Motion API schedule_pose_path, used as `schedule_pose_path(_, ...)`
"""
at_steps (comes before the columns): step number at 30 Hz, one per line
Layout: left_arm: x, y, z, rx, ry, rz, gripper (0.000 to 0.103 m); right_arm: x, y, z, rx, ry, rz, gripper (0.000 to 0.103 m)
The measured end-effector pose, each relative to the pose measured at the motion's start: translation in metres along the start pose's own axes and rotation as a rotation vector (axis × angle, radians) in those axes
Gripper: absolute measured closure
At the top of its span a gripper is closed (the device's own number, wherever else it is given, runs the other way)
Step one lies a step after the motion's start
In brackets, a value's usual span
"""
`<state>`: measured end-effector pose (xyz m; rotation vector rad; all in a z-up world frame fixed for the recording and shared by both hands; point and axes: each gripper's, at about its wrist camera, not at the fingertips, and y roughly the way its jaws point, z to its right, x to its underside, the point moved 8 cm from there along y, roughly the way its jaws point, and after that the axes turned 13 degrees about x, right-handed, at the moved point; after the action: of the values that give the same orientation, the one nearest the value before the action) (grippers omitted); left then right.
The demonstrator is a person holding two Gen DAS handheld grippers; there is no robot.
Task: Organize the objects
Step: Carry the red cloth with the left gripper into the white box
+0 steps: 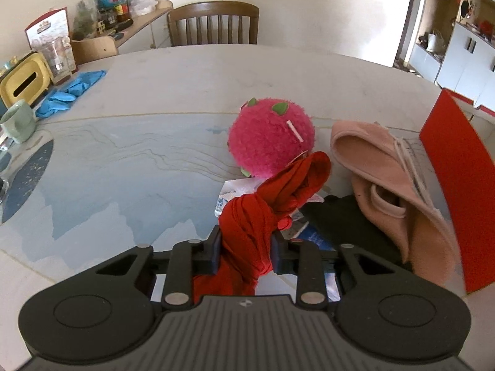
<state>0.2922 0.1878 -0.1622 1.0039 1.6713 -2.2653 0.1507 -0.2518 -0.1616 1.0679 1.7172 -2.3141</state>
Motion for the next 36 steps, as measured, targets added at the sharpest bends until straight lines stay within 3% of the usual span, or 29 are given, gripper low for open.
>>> schedule_pose_path(8,-0.015,-0.034,0.044,0.052,-0.001,0.025,0.075,0.0,0.0,0.0,-0.006,0.004,-0.002,0.101)
schedule_pose_path(19,-0.052,-0.033,0.172,0.306,0.137,0.029,0.075,-0.001,-0.001,0.001,-0.022,0.009,-0.004,0.1)
schedule_pose_path(23,-0.062,-0.019,0.215,0.352,0.198,0.006,0.075,0.0,-0.001,0.002,-0.026,0.012,-0.007,0.1)
schedule_pose_path(36,-0.082,0.042,0.316,0.373,0.337,-0.088,0.075,0.0,-0.001,0.001,-0.027,0.013,-0.013,0.1)
